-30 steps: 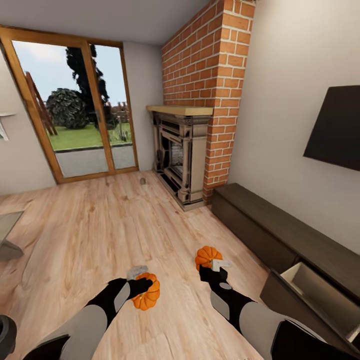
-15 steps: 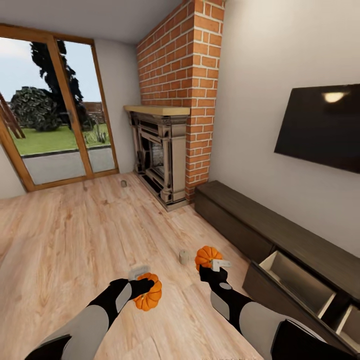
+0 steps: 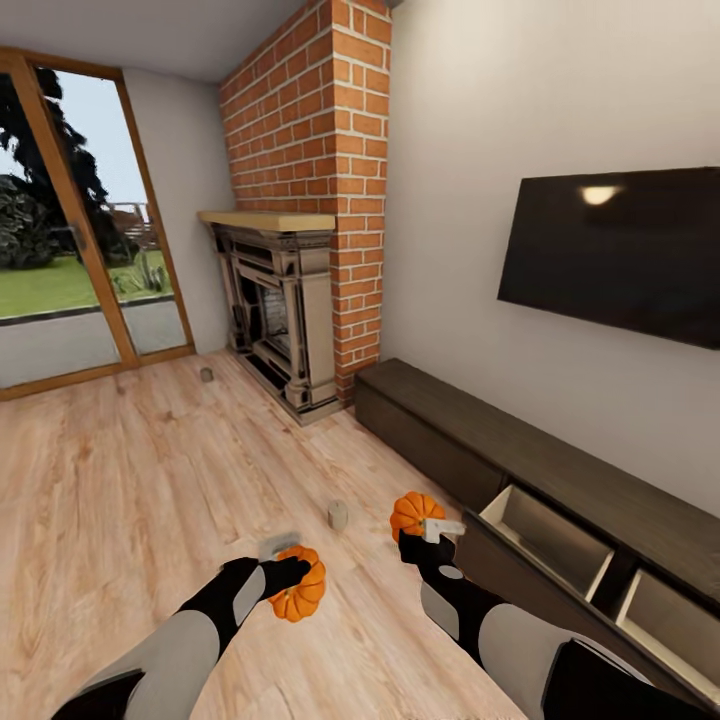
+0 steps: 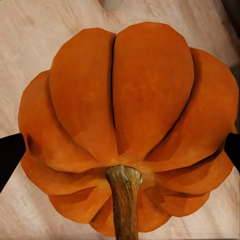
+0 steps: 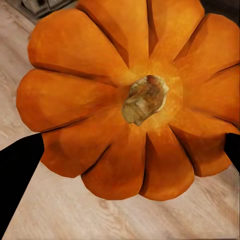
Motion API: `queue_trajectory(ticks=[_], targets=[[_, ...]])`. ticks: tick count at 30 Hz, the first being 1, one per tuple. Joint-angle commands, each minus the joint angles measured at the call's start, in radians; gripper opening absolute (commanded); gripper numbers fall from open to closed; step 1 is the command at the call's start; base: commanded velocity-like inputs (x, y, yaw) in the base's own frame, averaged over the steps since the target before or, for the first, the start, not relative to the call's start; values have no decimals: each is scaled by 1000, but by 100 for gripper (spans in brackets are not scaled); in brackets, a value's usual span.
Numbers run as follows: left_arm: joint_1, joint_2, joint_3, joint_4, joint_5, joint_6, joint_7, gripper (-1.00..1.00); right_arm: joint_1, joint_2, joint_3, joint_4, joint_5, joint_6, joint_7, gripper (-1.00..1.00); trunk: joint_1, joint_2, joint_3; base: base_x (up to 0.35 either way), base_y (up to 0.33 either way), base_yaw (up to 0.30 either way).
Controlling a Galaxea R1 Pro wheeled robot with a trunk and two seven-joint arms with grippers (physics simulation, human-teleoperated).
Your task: Place each of the two pumpkins and all three candles from the living room inside a cabinet in the living room (use any cabinet), then make sure every cabinet is closed, and position the cauldron so it is next to a table in the living room.
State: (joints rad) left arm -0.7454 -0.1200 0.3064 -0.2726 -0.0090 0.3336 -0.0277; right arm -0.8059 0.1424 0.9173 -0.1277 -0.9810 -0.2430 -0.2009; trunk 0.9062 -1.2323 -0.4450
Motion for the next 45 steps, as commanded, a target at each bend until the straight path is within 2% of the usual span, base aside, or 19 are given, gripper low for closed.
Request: queue_trajectory(ticks=[1,45], targets=[[0,0,7,-3,1,7,-3,-100,-1,0,11,-1,-4,-2,-3,-100,0,-1,-1,0,0,-262],[0,-7,6,23,1,-5,-3,-100,-1,0,10,-1,-4,-2,-3,-100,0,-1,-1,0,0,-262]])
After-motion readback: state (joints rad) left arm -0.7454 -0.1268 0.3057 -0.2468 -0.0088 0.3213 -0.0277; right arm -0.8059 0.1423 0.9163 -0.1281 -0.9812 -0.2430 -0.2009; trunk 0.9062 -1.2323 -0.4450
